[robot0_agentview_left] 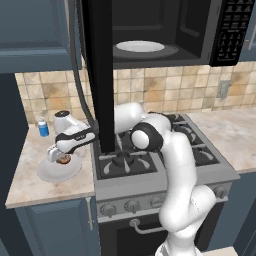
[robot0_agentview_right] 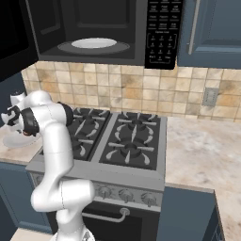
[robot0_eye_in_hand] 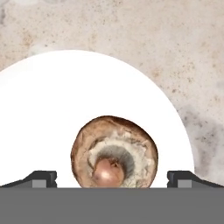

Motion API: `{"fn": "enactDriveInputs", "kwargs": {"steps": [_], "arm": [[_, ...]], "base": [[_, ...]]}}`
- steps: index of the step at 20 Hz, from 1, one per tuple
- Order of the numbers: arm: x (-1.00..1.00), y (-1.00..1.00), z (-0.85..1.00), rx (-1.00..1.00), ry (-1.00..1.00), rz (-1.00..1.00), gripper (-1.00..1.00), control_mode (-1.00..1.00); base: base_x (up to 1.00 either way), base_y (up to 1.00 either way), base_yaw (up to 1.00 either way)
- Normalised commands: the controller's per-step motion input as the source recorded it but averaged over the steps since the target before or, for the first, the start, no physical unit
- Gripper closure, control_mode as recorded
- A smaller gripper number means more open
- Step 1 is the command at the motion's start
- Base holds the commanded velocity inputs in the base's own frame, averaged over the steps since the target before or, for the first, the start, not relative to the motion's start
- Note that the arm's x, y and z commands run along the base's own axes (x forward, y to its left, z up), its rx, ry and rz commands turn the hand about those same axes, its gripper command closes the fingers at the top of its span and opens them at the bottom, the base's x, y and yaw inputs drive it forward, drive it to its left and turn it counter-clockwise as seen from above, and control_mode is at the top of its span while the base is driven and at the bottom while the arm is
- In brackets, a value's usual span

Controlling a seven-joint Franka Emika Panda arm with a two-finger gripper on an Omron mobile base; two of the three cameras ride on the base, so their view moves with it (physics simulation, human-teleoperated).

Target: Pick the mushroom from the counter and place it in the microwave. Then turn on the microwave.

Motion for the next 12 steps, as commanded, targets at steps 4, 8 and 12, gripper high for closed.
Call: {"fn": "enactDriveInputs", "kwargs": {"steps": [4, 8, 12], "arm": [[0.03, 0.07, -0.06, 0.0, 0.0, 0.0, -1.0, -1.0], [0.02, 0.03, -0.08, 0.0, 0.0, 0.0, -1.0, -1.0], [0.05, 0.01, -0.08, 0.0, 0.0, 0.0, -1.0, -1.0]], "base": [[0.0, 0.0, 0.0], [0.0, 0.0, 0.0], [0.0, 0.0, 0.0]]}}
